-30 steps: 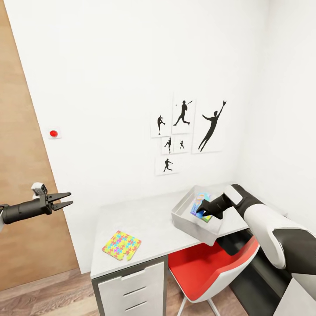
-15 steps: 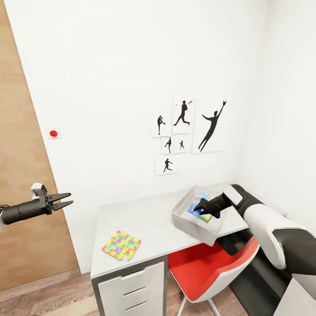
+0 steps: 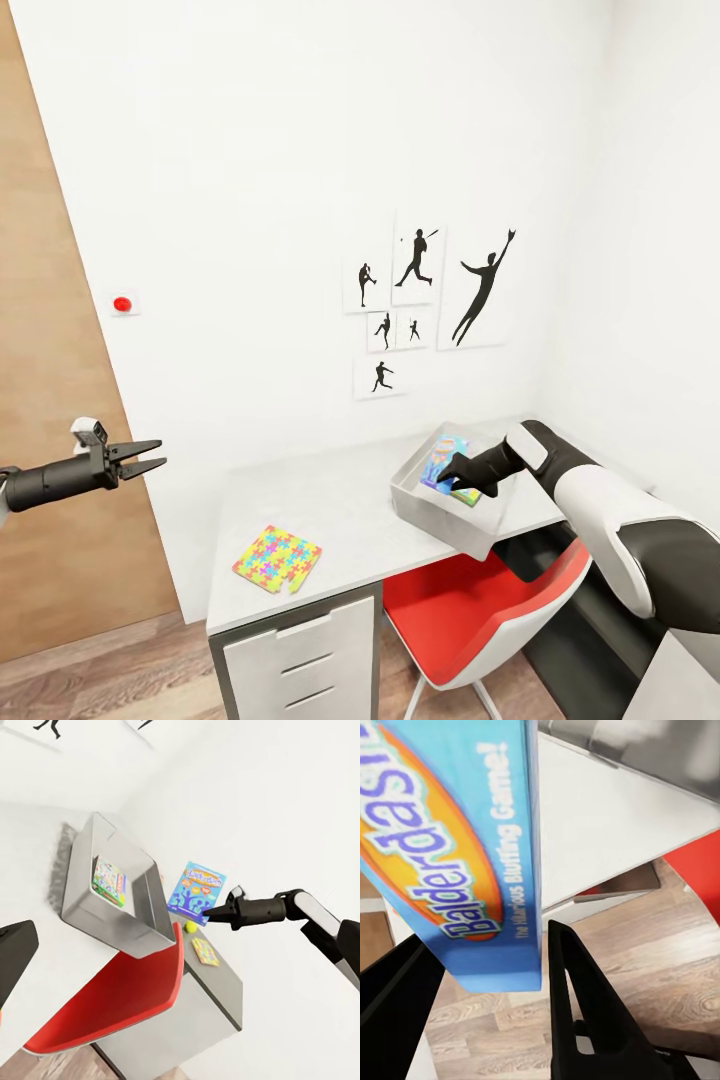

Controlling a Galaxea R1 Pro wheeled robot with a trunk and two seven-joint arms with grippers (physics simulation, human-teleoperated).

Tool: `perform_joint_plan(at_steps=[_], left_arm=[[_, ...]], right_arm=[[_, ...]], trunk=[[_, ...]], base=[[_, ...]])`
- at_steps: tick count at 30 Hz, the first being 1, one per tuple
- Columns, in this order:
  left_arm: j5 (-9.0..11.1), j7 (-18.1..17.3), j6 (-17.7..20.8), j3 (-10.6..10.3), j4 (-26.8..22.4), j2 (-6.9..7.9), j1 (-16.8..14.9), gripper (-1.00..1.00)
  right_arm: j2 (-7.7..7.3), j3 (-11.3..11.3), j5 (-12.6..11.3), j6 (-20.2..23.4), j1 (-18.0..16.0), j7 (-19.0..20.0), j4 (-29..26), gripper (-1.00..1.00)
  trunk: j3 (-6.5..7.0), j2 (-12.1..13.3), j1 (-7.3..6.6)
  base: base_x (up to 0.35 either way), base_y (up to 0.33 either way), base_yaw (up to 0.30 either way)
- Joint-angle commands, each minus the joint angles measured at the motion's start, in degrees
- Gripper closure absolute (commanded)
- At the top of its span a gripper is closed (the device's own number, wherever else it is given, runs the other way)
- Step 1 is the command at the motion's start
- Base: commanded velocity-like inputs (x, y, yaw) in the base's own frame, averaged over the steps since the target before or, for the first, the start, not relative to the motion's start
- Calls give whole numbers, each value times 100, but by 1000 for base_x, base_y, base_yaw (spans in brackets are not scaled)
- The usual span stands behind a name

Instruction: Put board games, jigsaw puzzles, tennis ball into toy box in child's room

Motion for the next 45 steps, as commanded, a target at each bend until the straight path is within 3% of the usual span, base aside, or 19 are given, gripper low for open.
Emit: perform_joint_plan(at_steps=[1, 10, 18, 26, 45], left_arm=[[-6, -23, 61, 1, 1, 0, -1, -100], [-8, -23, 61, 1, 1, 0, 0, -100], [-14, -23, 61, 1, 1, -5, 0, -100], [-9, -23, 61, 1, 1, -33, 9, -100], [-8, -23, 61, 1, 3, -35, 9, -100]], right_arm=[[-5, 45, 29, 10, -2, 62, -4, 100], [-3, 59, 29, 10, 3, 64, 37, 100], [-36, 52, 29, 10, -1, 87, 438, 100], [-46, 43, 22, 10, -2, 289, 461, 100], [-48, 43, 11, 10, -2, 307, 471, 100]], trunk=[[-3, -4, 2], [-3, -4, 2], [-3, -4, 2], [-3, -4, 2], [-3, -4, 2]], base=[[6, 0, 0], [72, 41, 0], [5, 2, 0], [0, 0, 0], [11, 0, 0]])
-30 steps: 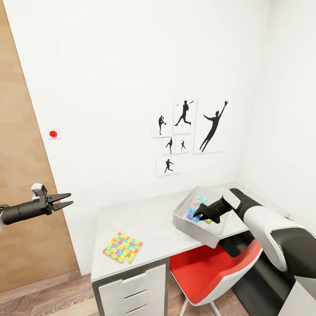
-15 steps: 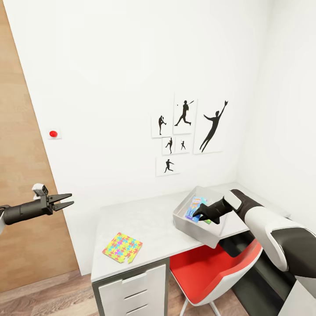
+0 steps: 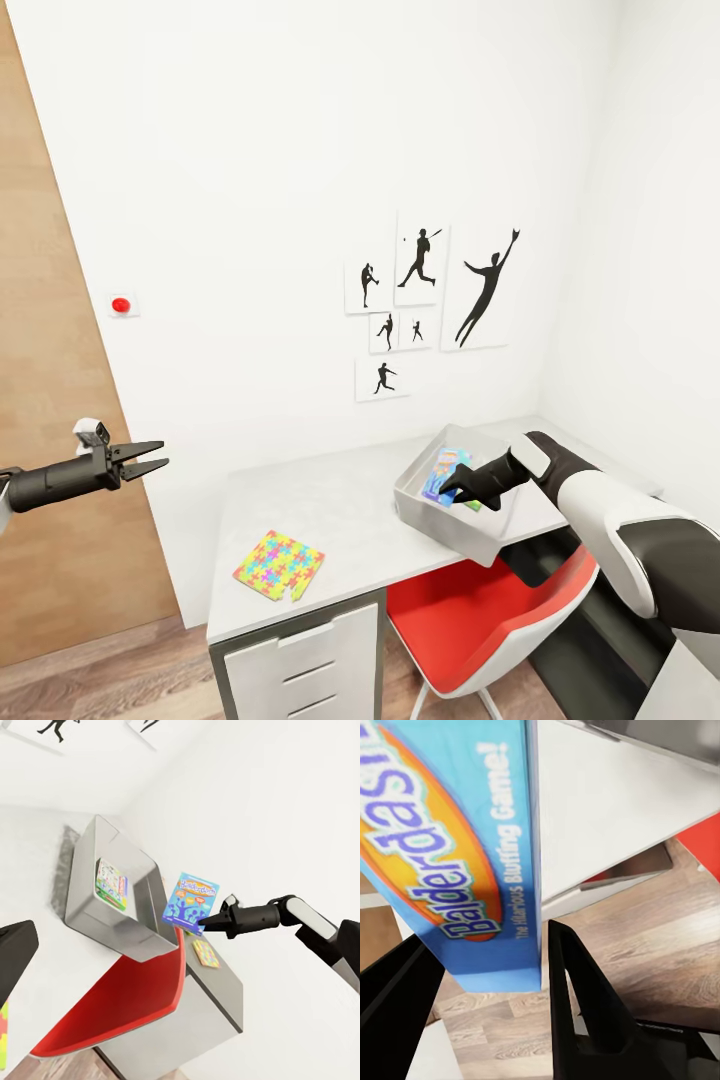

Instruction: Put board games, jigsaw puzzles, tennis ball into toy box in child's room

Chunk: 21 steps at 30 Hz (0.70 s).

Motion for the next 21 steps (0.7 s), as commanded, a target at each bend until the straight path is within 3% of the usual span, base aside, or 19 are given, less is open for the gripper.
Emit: perform_joint_plan(at_steps=[1, 15, 21], left_arm=[[-7, -23, 64, 1, 1, 0, -1, -100], [-10, -23, 62, 1, 55, 0, -1, -100], [-13, -23, 61, 1, 75, 0, -1, -100]], right_arm=[[-4, 44, 22, 10, -1, 60, -4, 100], [-10, 53, 22, 10, -1, 60, 61, 100], [-131, 45, 22, 10, -1, 60, 192, 100]], trunk=[[-3, -4, 3], [-3, -4, 3], [-3, -4, 3]], base=[[64, 8, 0], [16, 2, 0], [0, 0, 0]])
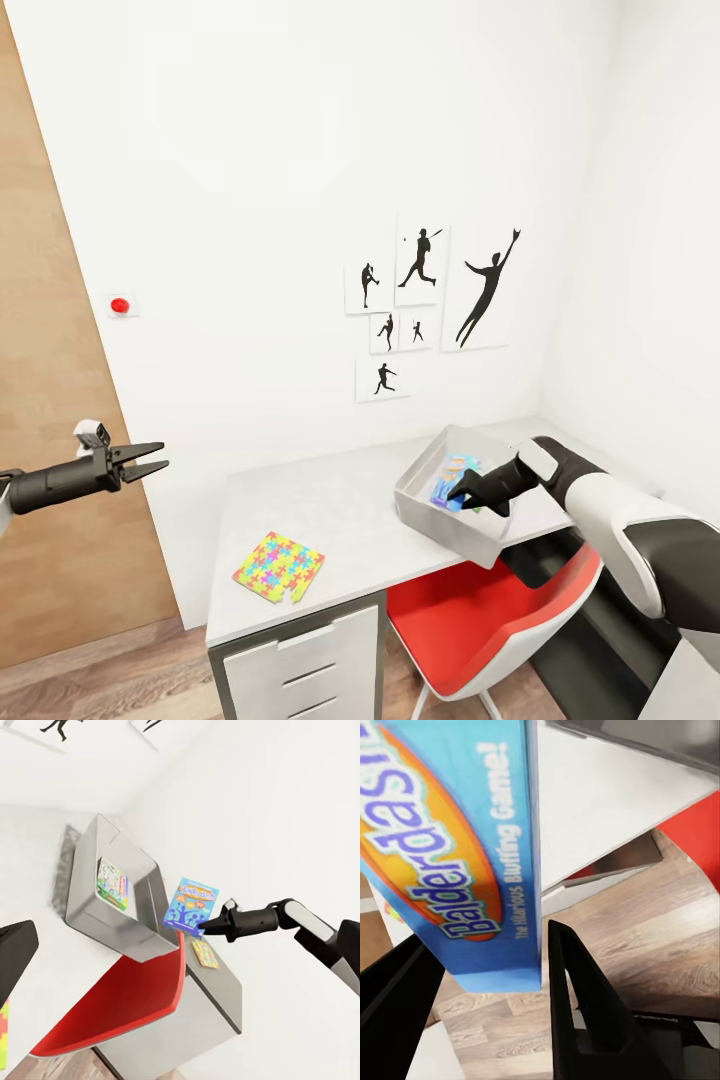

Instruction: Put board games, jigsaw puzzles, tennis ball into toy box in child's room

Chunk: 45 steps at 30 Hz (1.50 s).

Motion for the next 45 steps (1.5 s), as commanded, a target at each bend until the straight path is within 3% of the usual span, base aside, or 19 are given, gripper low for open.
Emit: perform_joint_plan(at_steps=[1, 34, 45], left_arm=[[-6, -23, 61, 1, 1, 0, -1, -100], [-15, -23, 61, 1, 11, -48, -1, -100], [-20, -23, 61, 1, 78, -45, -1, -100]], right_arm=[[-8, 41, 13, 12, -1, 60, -1, 100], [-79, 26, 13, 12, -1, 73, 20, 100], [-93, 43, 13, 12, 7, 510, 20, 100]], trunk=[[-3, -4, 2], [-3, -4, 2], [-3, -4, 2]], base=[[0, 0, 0], [17, 9, 0], [0, 0, 0]])
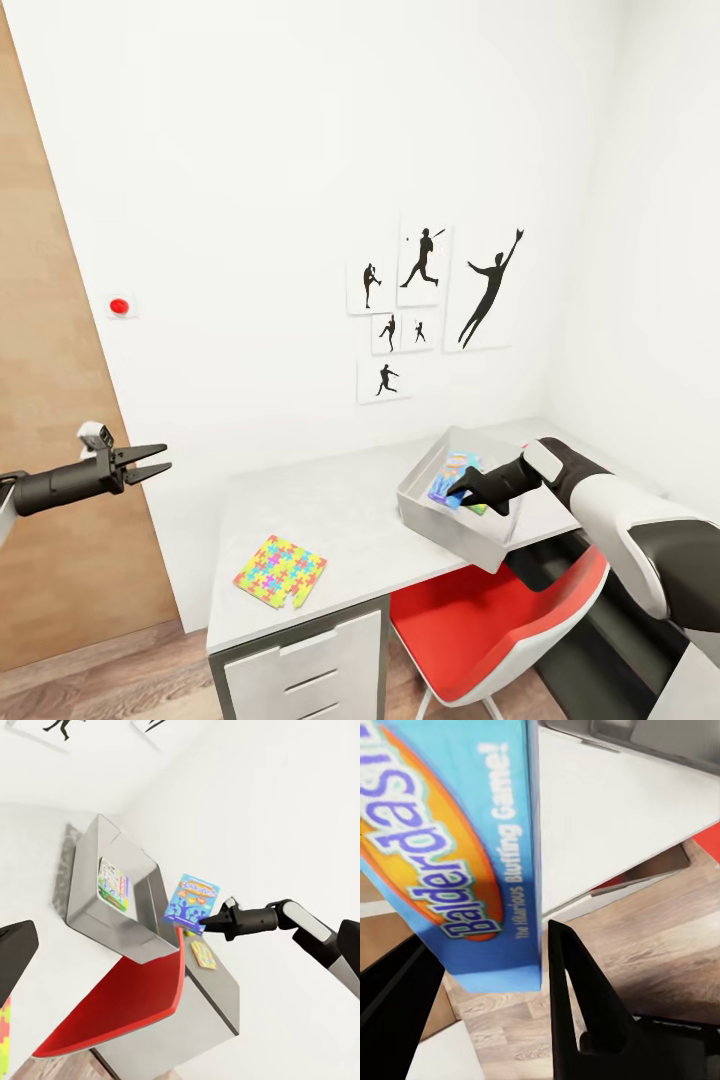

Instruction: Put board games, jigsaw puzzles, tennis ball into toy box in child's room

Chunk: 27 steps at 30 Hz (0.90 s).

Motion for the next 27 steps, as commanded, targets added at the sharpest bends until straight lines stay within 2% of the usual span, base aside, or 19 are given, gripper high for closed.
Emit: perform_joint_plan(at_steps=[1, 27], left_arm=[[-6, -23, 61, 1, 7, 0, -2, -100], [-8, -23, 61, 1, 40, 1, -2, -100]], right_arm=[[-6, 47, 15, 10, -1, 59, -4, 100], [-26, 70, 22, 10, 8, 72, -4, 100]], trunk=[[-3, -4, 2], [-3, -4, 2]], base=[[0, 0, 0], [0, 10, 0]])
